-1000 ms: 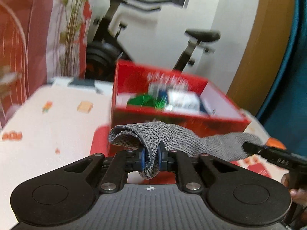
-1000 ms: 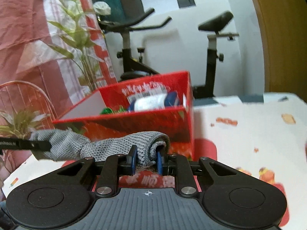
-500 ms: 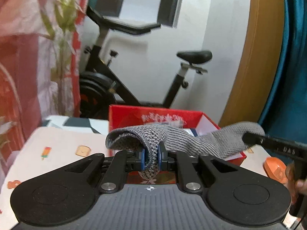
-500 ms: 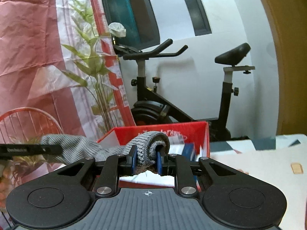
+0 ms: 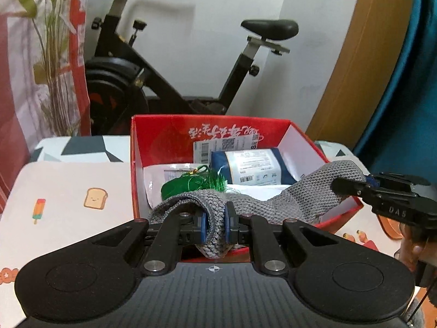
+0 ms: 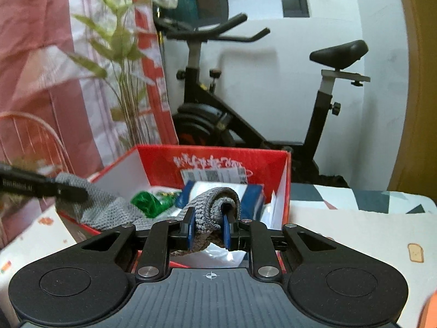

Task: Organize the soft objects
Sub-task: 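Lift the sock with the left gripper and carry over the red box, then lower the sock into the red box and open the left gripper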

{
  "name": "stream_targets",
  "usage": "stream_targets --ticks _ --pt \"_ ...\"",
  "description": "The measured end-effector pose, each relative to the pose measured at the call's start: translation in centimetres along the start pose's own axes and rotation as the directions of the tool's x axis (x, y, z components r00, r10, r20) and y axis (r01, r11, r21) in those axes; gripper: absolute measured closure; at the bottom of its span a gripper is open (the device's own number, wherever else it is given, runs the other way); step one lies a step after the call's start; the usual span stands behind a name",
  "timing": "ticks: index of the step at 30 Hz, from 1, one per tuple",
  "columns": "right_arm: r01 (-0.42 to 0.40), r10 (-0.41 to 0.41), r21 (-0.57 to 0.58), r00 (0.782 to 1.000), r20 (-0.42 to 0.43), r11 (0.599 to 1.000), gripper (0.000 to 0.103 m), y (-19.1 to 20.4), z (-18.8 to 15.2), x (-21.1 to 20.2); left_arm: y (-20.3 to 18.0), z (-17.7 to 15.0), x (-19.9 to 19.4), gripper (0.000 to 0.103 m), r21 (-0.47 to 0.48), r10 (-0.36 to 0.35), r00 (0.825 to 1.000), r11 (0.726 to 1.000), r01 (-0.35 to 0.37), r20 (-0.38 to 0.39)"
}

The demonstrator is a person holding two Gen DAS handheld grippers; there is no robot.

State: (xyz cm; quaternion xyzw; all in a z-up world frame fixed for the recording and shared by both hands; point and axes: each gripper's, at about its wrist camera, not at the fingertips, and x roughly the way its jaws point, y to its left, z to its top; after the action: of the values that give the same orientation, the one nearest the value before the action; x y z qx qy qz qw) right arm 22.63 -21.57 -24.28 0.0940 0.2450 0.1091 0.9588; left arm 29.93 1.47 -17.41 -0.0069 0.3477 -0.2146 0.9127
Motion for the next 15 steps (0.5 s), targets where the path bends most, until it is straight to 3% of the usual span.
stream_targets --ticks 8,11,13,15 --pt "0.016 -0.022 -0.069 0.996 -0.089 0.998 0.085 0.5 0.1 2.5 0.0 0.2 3.6 0.087 0.010 0.001 0.995 1.000 -0.001 -0.097" --pt "0.016 -0.027 -0.097 0.993 -0.111 0.995 0.085 0.5 0.2 3.0 0.1 0.2 3.9 0.072 0.014 -0.004 0.995 1.000 0.006 -0.100" --pt "0.016 -0.030 -0.115 0.992 -0.123 0.993 0.085 0.6 0.3 3.4 0.2 0.2 3.8 0.053 0.023 -0.026 0.995 0.999 0.029 -0.098" --pt "0.015 -0.033 -0.127 0.990 -0.140 0.992 0.085 0.5 0.5 3.7 0.4 0.2 3.5 0.052 0.022 -0.034 0.996 0.999 0.036 -0.087"
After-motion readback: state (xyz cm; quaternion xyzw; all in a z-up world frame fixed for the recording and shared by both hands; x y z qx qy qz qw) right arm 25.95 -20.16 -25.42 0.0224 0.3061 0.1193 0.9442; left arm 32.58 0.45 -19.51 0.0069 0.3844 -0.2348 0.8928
